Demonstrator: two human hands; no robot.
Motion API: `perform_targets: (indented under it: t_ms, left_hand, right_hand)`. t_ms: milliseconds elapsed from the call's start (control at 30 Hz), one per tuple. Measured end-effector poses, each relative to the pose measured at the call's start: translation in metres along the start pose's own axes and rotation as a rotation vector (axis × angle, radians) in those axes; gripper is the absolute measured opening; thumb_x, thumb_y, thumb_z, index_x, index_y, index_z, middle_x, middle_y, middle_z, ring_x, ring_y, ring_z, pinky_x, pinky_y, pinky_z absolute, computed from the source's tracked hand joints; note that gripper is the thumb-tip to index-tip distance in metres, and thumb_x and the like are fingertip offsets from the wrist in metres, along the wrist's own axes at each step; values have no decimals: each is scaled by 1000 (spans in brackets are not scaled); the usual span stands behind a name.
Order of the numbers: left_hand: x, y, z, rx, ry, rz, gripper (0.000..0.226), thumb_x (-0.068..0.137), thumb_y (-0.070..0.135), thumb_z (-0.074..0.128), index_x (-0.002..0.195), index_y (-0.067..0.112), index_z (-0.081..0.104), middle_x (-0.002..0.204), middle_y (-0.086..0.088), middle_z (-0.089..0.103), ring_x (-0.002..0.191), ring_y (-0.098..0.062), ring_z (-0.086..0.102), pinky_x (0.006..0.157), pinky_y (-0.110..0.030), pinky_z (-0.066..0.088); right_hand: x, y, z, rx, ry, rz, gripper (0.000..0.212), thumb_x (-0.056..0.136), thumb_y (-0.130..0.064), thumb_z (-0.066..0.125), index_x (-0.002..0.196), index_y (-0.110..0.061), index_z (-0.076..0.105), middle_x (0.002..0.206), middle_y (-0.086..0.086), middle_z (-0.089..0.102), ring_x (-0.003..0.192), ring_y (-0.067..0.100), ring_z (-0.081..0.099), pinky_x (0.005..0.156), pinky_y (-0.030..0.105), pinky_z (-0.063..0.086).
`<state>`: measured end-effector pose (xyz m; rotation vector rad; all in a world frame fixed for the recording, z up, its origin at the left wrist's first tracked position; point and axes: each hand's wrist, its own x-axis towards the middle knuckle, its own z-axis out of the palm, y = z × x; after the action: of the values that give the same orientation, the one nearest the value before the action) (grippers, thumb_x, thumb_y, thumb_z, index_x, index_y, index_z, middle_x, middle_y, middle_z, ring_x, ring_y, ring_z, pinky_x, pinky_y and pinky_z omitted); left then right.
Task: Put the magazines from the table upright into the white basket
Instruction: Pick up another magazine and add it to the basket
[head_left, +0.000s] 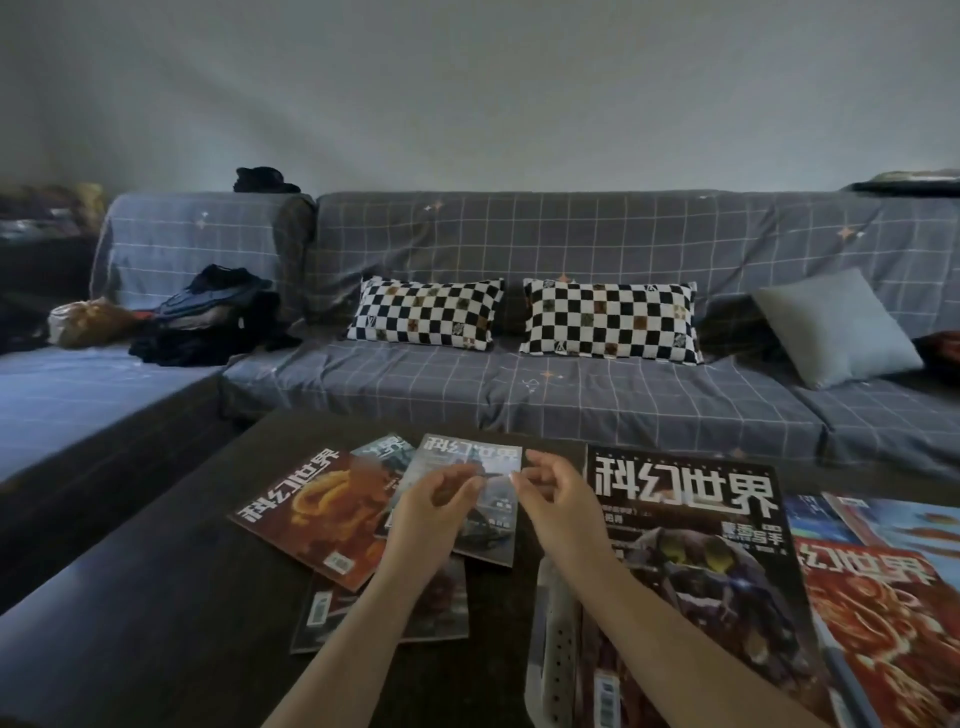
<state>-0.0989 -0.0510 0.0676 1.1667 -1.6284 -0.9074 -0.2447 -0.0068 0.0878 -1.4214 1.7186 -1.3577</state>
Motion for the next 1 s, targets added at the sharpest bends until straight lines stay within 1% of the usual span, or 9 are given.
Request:
perform_targets:
  t_ms: [167, 233, 333, 467, 667, 800, 867, 933, 1000]
  left_hand:
    - [36, -47, -11, 55, 5, -104, 27, 89, 37, 64, 112, 23, 66, 99, 12, 68, 92, 0, 63, 67, -8, 43]
    - [48, -69, -14, 103, 10, -158, 29, 88, 40, 64, 113, 25, 64, 100, 15, 65, 96, -5, 60, 73, -16, 42]
    - [63, -96, -18, 179, 3, -213, 38, 88, 39, 65, 122, 23, 61, 118, 5, 62, 100, -7, 52, 84, -24, 39]
    - [76, -118, -23, 258, 7, -277, 51, 87, 40, 65, 133, 21, 54, 137, -1, 54, 126, -20, 49, 106, -38, 38]
    - [89, -131, -30, 220, 89, -366, 55, 83, 35, 71, 130, 11, 57, 126, -5, 64, 115, -22, 58, 101, -37, 44]
    - [89, -136, -38, -128, 15, -549, 34, 80, 26, 76, 107, 8, 69, 90, -6, 75, 81, -23, 73, 80, -42, 59]
    - [86, -134, -39, -384, -32, -603, 32, 84, 13, 71, 114, 7, 62, 97, -12, 73, 80, -26, 74, 71, -44, 61]
    - [80, -134, -40, -522, -42, -596, 39, 88, 9, 67, 124, 12, 52, 110, -15, 68, 85, -30, 73, 71, -48, 60]
    - [70, -134, -44, -647, -24, -561, 40, 89, 9, 64, 126, 14, 50, 116, -14, 64, 87, -30, 73, 69, -46, 60]
  right_hand:
    - [47, 16, 33, -127, -171, 228, 55, 90, -29, 59, 138, -12, 38, 135, 10, 50, 117, 23, 53, 97, 37, 46]
    - [63, 18, 44, -211, -200, 324, 60, 90, -33, 59, 140, -9, 35, 138, 12, 47, 120, 27, 51, 97, 36, 45]
    - [82, 19, 58, -285, -244, 469, 59, 89, -38, 59, 134, -4, 42, 135, 15, 49, 119, 29, 50, 94, 36, 43]
    - [91, 33, 76, -155, -280, 613, 58, 88, -34, 61, 134, -2, 44, 137, 16, 46, 123, 31, 46, 90, 34, 40]
    - [94, 48, 86, -102, -274, 698, 64, 82, -34, 70, 132, -3, 45, 135, 14, 49, 122, 29, 47, 84, 32, 37]
    - [94, 47, 86, -68, -263, 739, 70, 80, -33, 71, 135, -3, 41, 140, 14, 44, 127, 29, 42, 89, 34, 38]
    - [94, 45, 84, -26, -257, 764, 69, 80, -31, 72, 135, -4, 41, 138, 15, 46, 124, 30, 44, 78, 33, 42]
    - [93, 45, 82, 25, -242, 776, 68, 78, -30, 74, 134, -5, 43, 134, 17, 49, 120, 31, 48, 70, 37, 47]
    - [91, 47, 81, 60, -229, 785, 70, 74, -34, 76, 130, -4, 47, 129, 17, 53, 116, 32, 52, 86, 44, 49]
